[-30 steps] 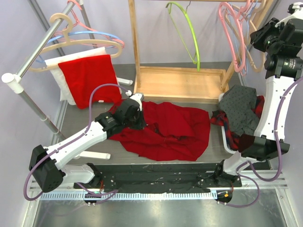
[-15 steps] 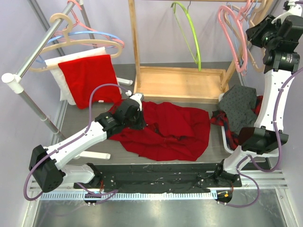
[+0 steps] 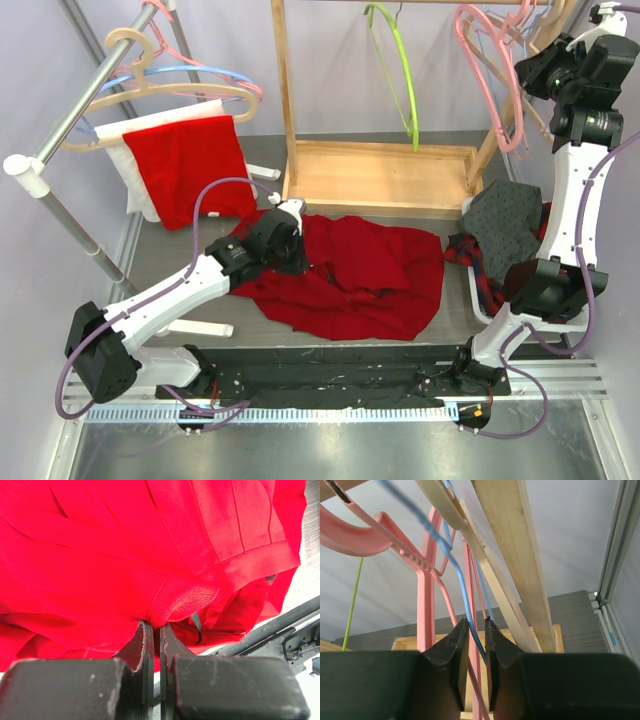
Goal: Place the skirt on the hanger
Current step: Pick up the hanger from the clothesline.
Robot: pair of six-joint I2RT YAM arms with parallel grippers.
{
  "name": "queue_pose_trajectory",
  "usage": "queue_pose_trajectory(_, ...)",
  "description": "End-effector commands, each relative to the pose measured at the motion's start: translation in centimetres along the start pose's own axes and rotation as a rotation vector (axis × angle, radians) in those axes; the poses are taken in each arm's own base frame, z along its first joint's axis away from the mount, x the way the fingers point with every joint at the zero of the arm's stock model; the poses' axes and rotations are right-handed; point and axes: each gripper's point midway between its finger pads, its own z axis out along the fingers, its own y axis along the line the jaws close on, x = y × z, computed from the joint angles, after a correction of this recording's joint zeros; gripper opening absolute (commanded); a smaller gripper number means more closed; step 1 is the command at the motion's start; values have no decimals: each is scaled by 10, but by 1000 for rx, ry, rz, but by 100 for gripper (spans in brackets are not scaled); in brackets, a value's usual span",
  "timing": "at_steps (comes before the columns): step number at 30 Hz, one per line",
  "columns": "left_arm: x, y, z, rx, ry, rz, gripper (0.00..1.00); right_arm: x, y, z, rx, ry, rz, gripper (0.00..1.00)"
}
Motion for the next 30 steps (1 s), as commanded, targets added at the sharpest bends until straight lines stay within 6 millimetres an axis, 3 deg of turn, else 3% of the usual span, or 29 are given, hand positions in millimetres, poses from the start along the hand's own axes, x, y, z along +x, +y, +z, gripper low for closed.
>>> queue_pose_trajectory(1, -15, -10, -3, 35, -40, -11, 0, -19, 10, 1, -51, -67, -26, 14)
queue_pose_trajectory(4, -15, -10, -2, 36, -37, -8, 0, -19, 14, 3, -74, -71, -19, 1)
queue_pose_trajectory(10, -15, -10, -2, 34, -40, -6, 0, -27, 22, -6, -97, -92, -31, 1)
queue_pose_trajectory(17, -15, -10, -1, 35, -41, -6, 0, -58, 45, -41, -132, -167, -100, 1)
queue_pose_trajectory(21, -15, -11, 0, 38, -39, -6, 0, -64, 45, -45, -116, -183, -112, 1)
queue_pose_trajectory(26, -17, -12, -1, 41, -49, -8, 0, -56, 42, -47, -103, -158, -105, 1)
queue_pose_trajectory(30, -19, -10, 1, 28, -51, -15, 0, -46, 43, -64, -84, -139, -90, 1)
